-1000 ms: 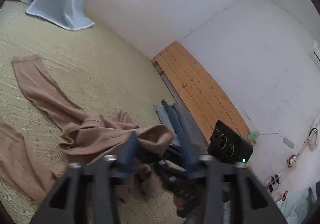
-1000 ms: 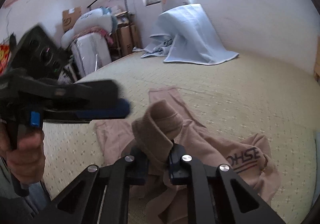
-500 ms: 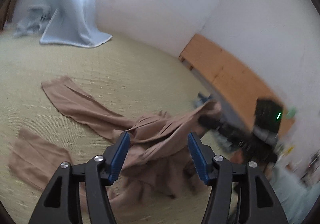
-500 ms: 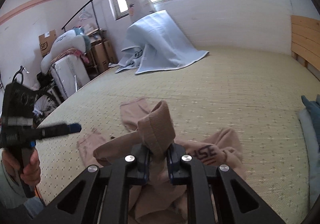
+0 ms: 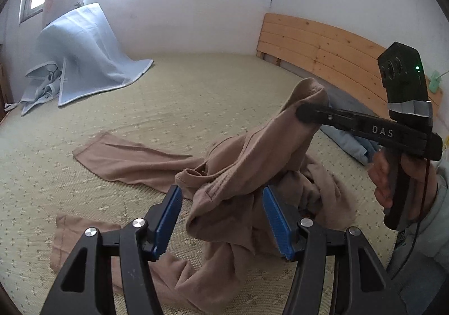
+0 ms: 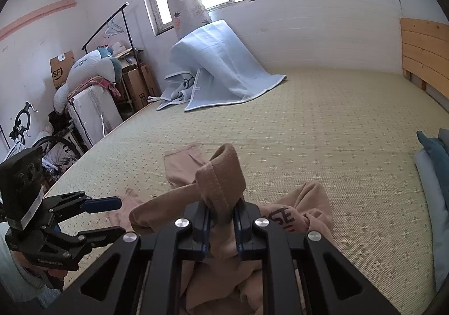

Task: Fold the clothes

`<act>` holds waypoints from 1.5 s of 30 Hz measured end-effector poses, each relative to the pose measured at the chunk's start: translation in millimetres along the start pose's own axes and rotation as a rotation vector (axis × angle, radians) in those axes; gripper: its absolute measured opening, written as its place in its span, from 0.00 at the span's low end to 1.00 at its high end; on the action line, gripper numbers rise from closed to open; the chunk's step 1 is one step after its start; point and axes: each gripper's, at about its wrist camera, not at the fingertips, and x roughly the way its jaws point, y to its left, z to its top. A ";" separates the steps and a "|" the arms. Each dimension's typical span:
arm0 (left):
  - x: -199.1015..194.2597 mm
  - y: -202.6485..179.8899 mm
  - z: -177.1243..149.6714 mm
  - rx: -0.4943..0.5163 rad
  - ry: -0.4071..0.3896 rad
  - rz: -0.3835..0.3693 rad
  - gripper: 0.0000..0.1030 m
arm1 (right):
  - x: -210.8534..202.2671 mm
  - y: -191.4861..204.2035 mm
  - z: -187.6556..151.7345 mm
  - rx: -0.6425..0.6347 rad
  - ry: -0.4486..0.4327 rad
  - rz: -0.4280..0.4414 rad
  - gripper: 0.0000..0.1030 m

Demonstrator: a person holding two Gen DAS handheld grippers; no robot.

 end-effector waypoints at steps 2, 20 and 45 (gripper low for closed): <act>1.4 -0.8 0.3 0.006 0.003 0.005 0.62 | -0.4 0.1 -0.3 -0.001 0.000 0.004 0.14; 14.9 -7.6 1.0 0.037 0.035 0.038 0.46 | -6.0 0.5 -3.6 -0.015 0.005 0.020 0.14; 2.6 36.6 8.1 -0.252 -0.021 -0.061 0.06 | -4.2 0.6 -6.7 -0.021 0.013 0.005 0.49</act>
